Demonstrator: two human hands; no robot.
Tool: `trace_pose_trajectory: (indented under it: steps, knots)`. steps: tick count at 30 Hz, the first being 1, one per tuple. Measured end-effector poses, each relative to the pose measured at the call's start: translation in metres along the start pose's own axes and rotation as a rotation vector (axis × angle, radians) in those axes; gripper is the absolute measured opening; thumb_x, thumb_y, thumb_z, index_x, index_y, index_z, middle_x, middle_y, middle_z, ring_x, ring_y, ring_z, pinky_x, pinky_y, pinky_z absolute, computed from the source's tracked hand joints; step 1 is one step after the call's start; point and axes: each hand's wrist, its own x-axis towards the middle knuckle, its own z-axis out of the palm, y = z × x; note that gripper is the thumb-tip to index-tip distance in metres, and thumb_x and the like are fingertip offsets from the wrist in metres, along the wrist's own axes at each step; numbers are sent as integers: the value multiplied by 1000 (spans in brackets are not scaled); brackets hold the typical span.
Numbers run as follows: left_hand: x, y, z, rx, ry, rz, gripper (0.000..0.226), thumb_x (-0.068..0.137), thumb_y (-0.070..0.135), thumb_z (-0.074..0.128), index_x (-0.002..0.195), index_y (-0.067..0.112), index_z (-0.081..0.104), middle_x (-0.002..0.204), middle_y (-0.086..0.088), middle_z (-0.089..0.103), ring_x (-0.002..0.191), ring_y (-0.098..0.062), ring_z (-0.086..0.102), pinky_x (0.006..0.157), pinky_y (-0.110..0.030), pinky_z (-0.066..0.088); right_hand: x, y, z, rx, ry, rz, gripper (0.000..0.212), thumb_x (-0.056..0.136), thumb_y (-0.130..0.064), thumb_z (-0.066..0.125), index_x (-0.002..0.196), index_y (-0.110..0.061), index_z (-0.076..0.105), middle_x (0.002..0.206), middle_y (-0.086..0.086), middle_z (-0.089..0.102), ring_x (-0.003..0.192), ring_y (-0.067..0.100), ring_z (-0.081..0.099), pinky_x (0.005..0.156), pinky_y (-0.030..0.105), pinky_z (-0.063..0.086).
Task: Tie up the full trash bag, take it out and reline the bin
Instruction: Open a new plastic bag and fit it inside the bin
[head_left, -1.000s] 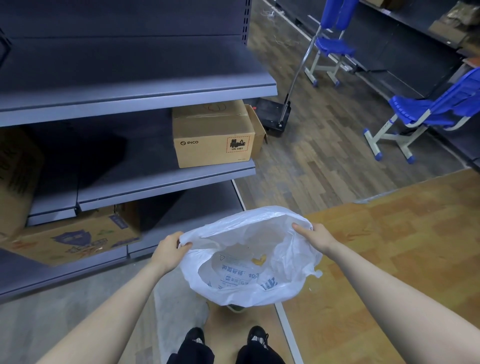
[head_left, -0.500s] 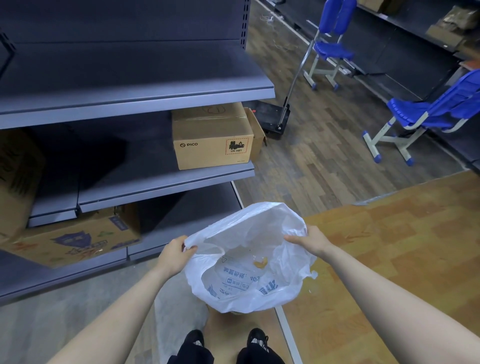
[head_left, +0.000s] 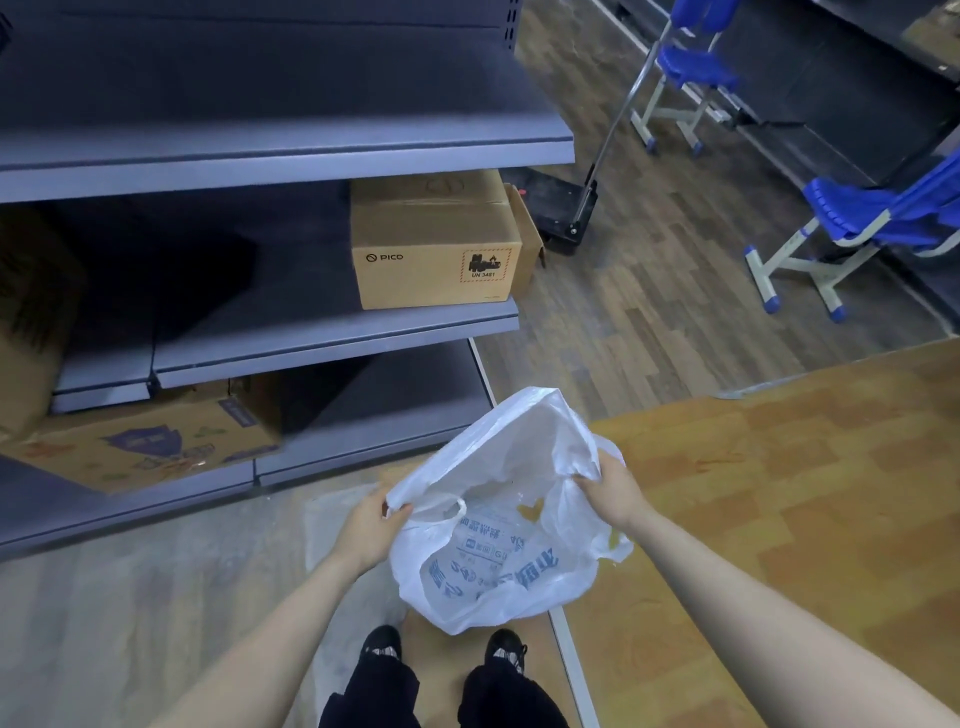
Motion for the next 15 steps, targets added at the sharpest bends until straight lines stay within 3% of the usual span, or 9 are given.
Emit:
trace_pose_trajectory:
  steps: [3, 6, 8, 10, 12, 14, 15]
  knots:
    - [2, -15, 20, -125, 1, -49, 13, 94, 12, 53, 91, 25, 55, 85, 6, 60, 84, -18, 59, 62, -23, 46, 13, 16, 32, -13, -24, 34, 14, 90, -9, 44, 90, -2, 56, 88, 13, 65, 85, 29, 61, 76, 40, 49]
    - [14, -50, 54, -214, -8, -119, 14, 90, 11, 56, 95, 23, 56, 92, 3, 65, 94, -26, 63, 76, -32, 51, 29, 34, 76, -64, -70, 20, 25, 93, -3, 41, 71, -15, 39, 73, 1, 45, 66, 9, 46, 62, 16, 41]
    - [27, -77, 82, -250, -7, -155, 18, 87, 8, 56, 99, 21, 56, 96, -2, 67, 100, -32, 63, 84, -36, 51, 43, 50, 107, -79, -107, -21, 37, 93, 2, 38, 67, -22, 26, 71, -6, 31, 61, 3, 30, 55, 18, 32]
    - [39, -90, 106, -268, 4, -185, 28, 91, -1, 54, 108, 21, 52, 103, -2, 65, 98, -20, 63, 79, -23, 48, 58, 68, 138, -90, -158, -52, 33, 90, 4, 37, 70, -21, 28, 74, -3, 35, 63, 8, 32, 59, 20, 30]
    - [51, -98, 130, -266, 11, -200, 36, 93, 4, 52, 115, 31, 47, 108, 5, 62, 96, -7, 59, 80, -18, 48, 72, 85, 164, -40, -238, -43, 13, 86, -2, 36, 83, -13, 41, 85, 5, 48, 73, 16, 47, 70, 28, 44]
    - [67, -124, 157, -224, -9, -234, 32, 87, 23, 55, 106, 49, 49, 106, 5, 65, 96, -14, 62, 83, -33, 53, 81, 94, 182, 26, -296, -57, 15, 84, -7, 35, 91, -8, 48, 91, 9, 55, 83, 24, 55, 75, 36, 51]
    - [72, -137, 171, -196, -41, -282, 28, 80, 34, 54, 103, 49, 51, 106, 3, 65, 95, -18, 63, 82, -41, 55, 83, 95, 185, 59, -319, -51, 15, 85, -4, 35, 89, -9, 49, 86, 6, 55, 80, 22, 55, 70, 30, 49]
